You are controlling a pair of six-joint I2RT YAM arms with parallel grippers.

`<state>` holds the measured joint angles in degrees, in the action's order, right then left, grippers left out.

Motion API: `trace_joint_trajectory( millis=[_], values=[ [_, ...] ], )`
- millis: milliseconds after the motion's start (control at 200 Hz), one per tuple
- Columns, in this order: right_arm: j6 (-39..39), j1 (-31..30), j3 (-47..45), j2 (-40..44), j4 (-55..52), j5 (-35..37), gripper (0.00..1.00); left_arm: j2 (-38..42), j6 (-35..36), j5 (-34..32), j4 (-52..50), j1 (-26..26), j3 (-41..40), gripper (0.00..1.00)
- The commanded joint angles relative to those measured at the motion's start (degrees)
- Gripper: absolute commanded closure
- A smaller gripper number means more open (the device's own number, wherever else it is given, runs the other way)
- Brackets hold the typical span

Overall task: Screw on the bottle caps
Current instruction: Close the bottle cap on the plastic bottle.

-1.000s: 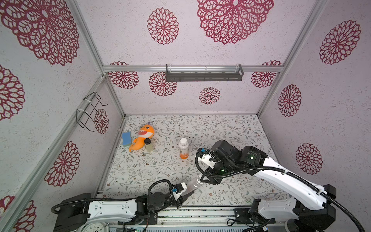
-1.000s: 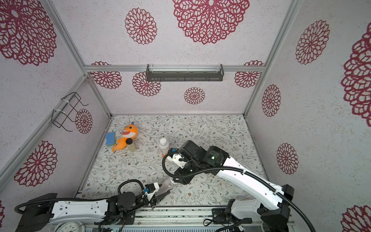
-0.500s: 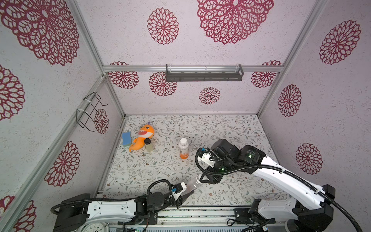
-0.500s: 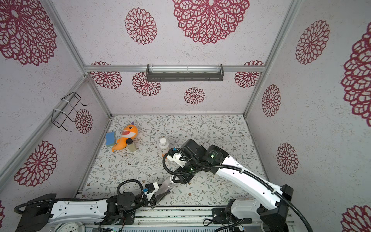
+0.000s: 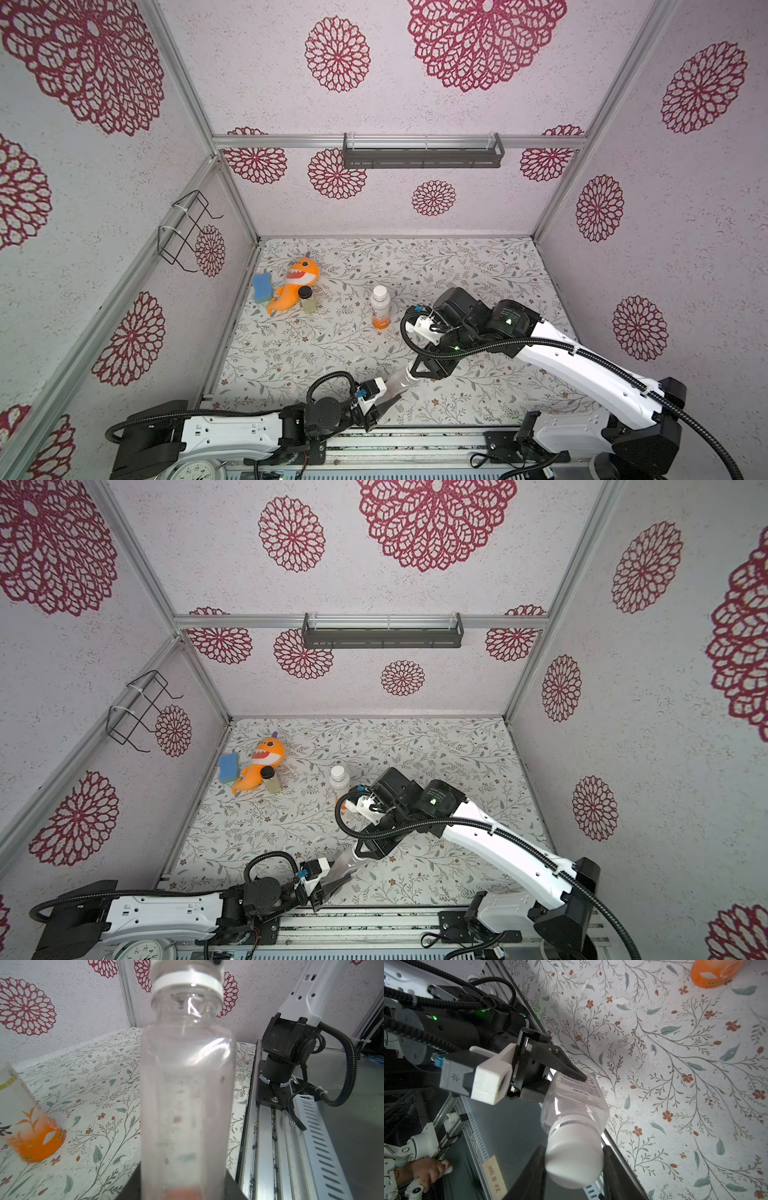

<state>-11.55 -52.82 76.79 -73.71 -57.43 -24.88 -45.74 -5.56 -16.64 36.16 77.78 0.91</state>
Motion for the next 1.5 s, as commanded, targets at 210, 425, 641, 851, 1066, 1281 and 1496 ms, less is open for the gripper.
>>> trace_joint_trajectory(
  millis=[210, 425, 641, 851, 1066, 1281, 1496],
  values=[
    [-1.87, -2.64, -1.39, -0.43, 2.94, -3.7, 0.58, 0.33, 0.99, -0.48, 4.27, -0.36, 0.24, 0.61],
    [-2.92, -4.38, -0.96, -0.78, 3.95, -3.53, 0.58, 0.28, 0.91, -0.47, 4.26, -0.34, 0.24, 0.61],
    [-4.04, -6.19, -0.18, -1.48, 5.05, -3.5, 0.58, 0.11, 0.72, -0.24, 4.27, -0.35, 0.32, 0.6],
    [-5.03, -7.71, 0.49, -2.19, 5.74, -2.99, 0.58, 0.11, 0.9, -0.41, 4.36, -0.35, 0.26, 0.6],
    [-4.75, -8.88, 1.91, -3.19, 4.54, -0.42, 0.59, 0.1, 0.86, -0.32, 4.4, -0.3, 0.32, 0.61],
    [-3.44, -8.95, 5.38, -4.41, -1.59, 7.4, 0.59, -0.31, 0.79, -0.21, 4.19, -0.3, 0.4, 0.62],
    [-3.26, -9.6, 7.71, -5.52, -4.7, 10.37, 0.59, -1.46, 0.89, -0.1, 4.55, -0.37, 0.76, 0.62]
  ],
)
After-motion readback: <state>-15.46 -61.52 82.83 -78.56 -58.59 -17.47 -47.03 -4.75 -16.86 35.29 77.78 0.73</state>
